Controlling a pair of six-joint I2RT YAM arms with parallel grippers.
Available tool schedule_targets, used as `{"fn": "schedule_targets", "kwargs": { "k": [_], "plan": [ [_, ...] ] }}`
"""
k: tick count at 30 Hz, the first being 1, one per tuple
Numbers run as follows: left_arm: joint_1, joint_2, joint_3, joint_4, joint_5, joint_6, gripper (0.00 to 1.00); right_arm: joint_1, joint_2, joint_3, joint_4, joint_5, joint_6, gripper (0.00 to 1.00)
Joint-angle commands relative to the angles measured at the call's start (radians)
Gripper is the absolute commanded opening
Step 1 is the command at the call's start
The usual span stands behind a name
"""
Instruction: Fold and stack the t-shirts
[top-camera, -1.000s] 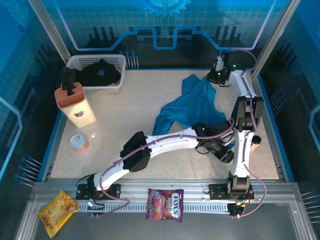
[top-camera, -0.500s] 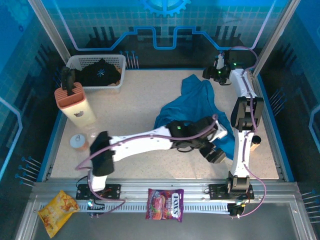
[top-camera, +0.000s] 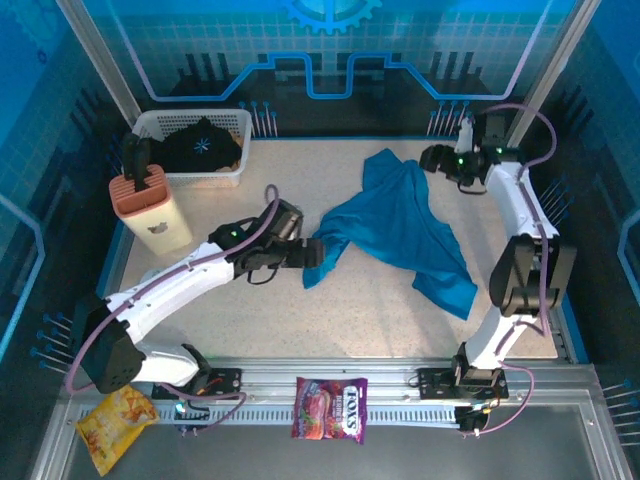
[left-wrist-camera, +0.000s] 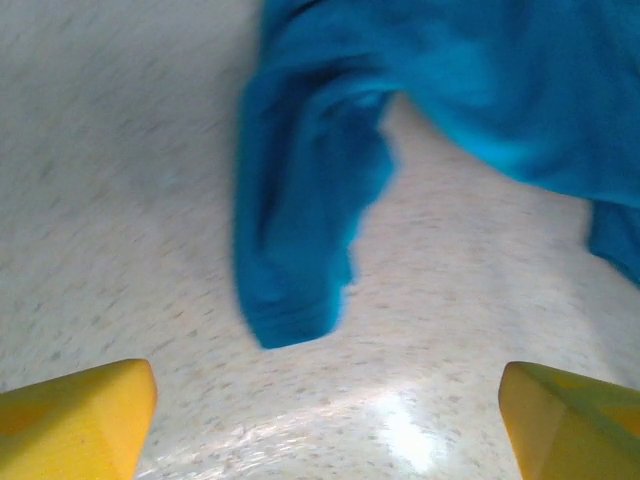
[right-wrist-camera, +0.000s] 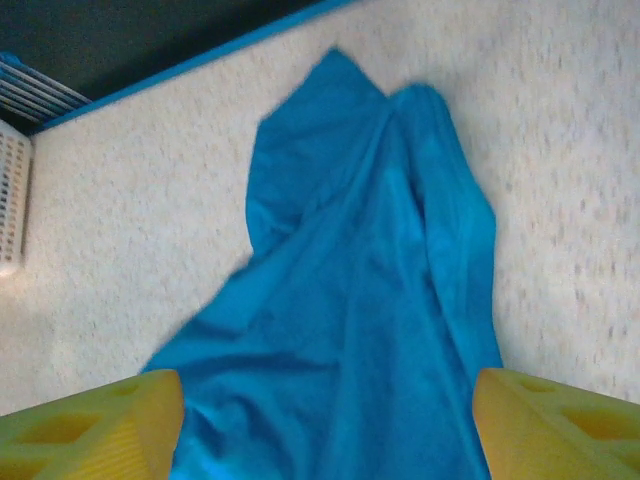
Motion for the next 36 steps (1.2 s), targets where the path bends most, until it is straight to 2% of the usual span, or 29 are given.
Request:
{"fn": "schedule_targets", "kwargs": {
  "k": [1,5,9,15,17,18,21,23,28,30,31,36],
  "plan": [
    [0.041,0.018,-0.064,0.071,0.112,-0.102,0.85,0.035,-0.087,-0.183,0.016,0.015,0.040,0.74],
    [0.051,0.148,-0.063,0.170,0.177,-0.098,0.79,0.115,-0.173,-0.389,0.022,0.053,0.047,0.70],
    [0.052,0.263,-0.043,0.270,0.230,-0.106,0.76,0.224,-0.219,-0.523,0.030,0.117,0.071,0.68],
    [0.052,0.381,-0.009,0.313,0.236,-0.113,0.73,0.346,-0.266,-0.665,0.046,0.230,0.150,0.68],
    [0.052,0.414,-0.005,0.318,0.221,-0.111,0.65,0.357,-0.271,-0.715,0.054,0.251,0.163,0.68],
    [0.052,0.430,-0.002,0.319,0.216,-0.108,0.58,0.357,-0.268,-0.728,0.058,0.256,0.168,0.68],
    [0.051,0.465,0.013,0.309,0.198,-0.095,0.19,0.356,-0.244,-0.733,0.048,0.282,0.173,0.66],
    [0.052,0.462,0.020,0.291,0.168,-0.085,0.00,0.352,-0.234,-0.733,0.048,0.297,0.178,0.61],
    [0.076,0.380,0.048,0.186,0.042,-0.030,0.00,0.306,-0.204,-0.743,0.050,0.313,0.196,0.17],
    [0.100,0.341,0.067,0.134,-0.011,0.005,0.00,0.286,-0.210,-0.749,0.051,0.314,0.195,0.03],
    [0.118,0.320,0.079,0.107,-0.038,0.025,0.00,0.275,-0.221,-0.753,0.047,0.316,0.191,0.00],
    [0.205,0.272,0.165,0.018,-0.132,0.132,0.00,0.248,-0.295,-0.758,0.002,0.332,0.172,0.00]
  ]
}}
